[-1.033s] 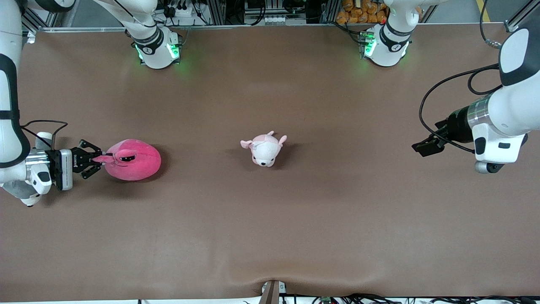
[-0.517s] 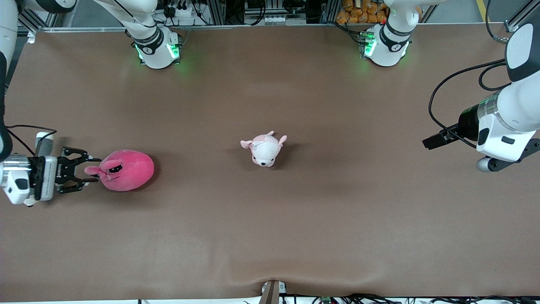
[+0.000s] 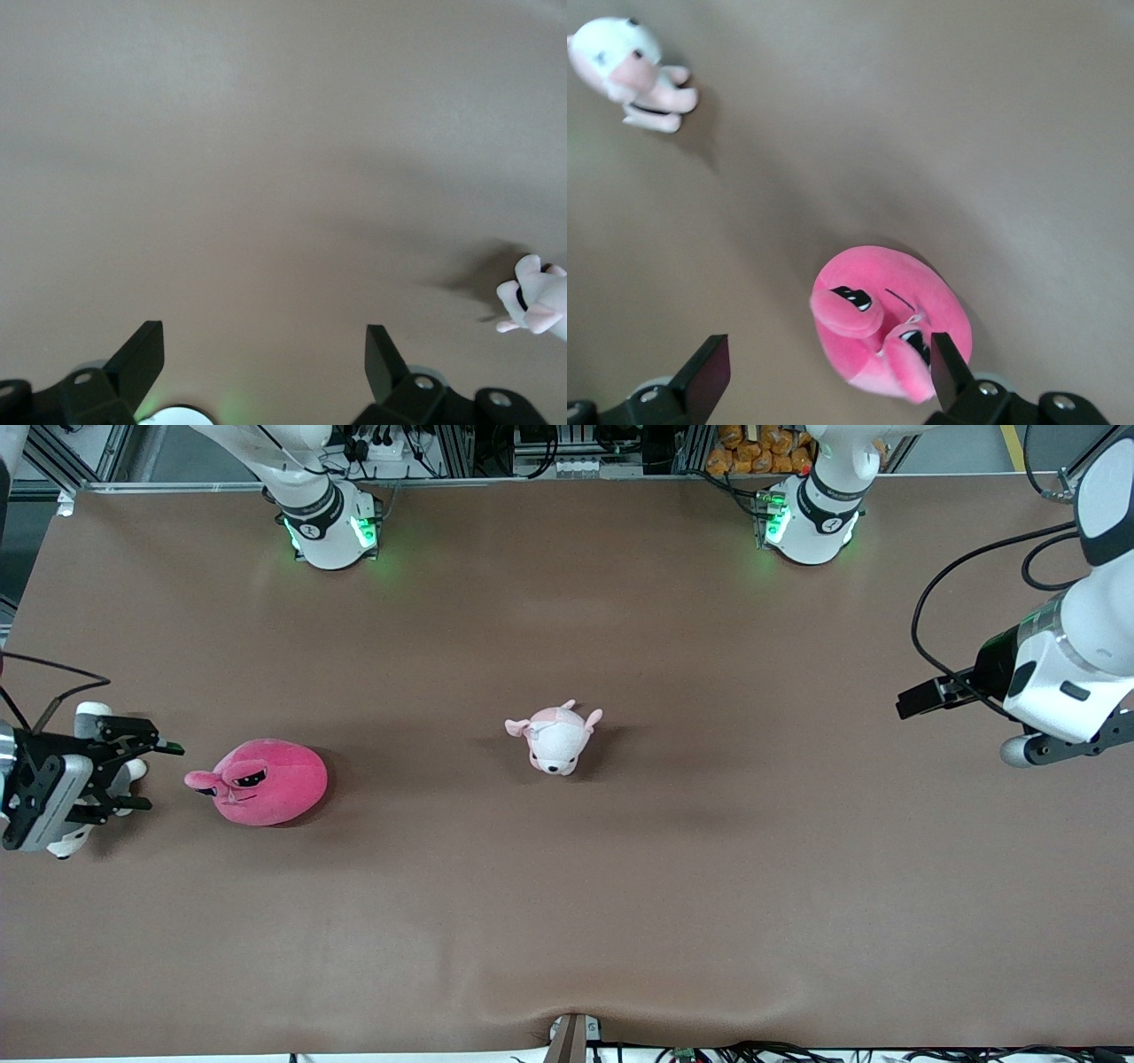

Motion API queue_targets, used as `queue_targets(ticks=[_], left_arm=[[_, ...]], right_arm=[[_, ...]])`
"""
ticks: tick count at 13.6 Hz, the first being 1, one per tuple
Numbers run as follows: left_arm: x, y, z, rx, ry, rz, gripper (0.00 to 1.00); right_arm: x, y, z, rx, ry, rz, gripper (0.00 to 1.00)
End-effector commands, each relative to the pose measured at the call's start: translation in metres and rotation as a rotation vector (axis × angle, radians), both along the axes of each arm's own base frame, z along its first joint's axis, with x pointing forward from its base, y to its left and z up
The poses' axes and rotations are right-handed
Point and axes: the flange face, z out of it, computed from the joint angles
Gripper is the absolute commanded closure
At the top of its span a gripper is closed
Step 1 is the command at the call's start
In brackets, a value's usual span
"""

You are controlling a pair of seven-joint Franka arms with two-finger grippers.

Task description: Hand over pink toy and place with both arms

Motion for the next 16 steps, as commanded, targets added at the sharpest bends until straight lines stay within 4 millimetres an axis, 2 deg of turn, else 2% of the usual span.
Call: queue_targets(ticks=[1,4,6,7,8,9,13,16], left_arm=[[-0.014,0.006,0.018,0.017,-0.018,-0.039,0.00],[-0.029,0.007,0.023,0.038,-0.017,-0.031,0.00],[-0.046,0.007,0.030,0.049,-0.018,-0.028,0.00],[-0.062,-0.001,0.035,0.056,-0.021,-0.044,0.00],[-0.077,-0.005,0.035,0.063,-0.014,-0.052,0.00],[-0.085,-0.004,0.031,0.072,-0.009,-0.052,0.00],[-0.089,-0.008,0.022,0.076,-0.018,-0.066,0.00],[-0.097,-0.008,0.030,0.072,-0.061,-0.067,0.00]], right_arm=[[-0.019,0.021,0.054,-0.139,-0.023,-0.147,0.00],[-0.039,0.039,0.100,-0.237,-0.054,-0.289,0.00],[-0.058,0.052,0.121,-0.242,-0.056,-0.367,0.00],[-0.071,0.061,0.131,-0.243,-0.054,-0.409,0.00],[-0.083,0.064,0.135,-0.246,-0.040,-0.463,0.00],[-0.093,0.066,0.135,-0.250,-0.020,-0.522,0.00],[-0.117,0.083,0.132,-0.308,0.138,-0.730,0.00],[-0.132,0.068,0.146,-0.324,0.159,-0.824,0.00]])
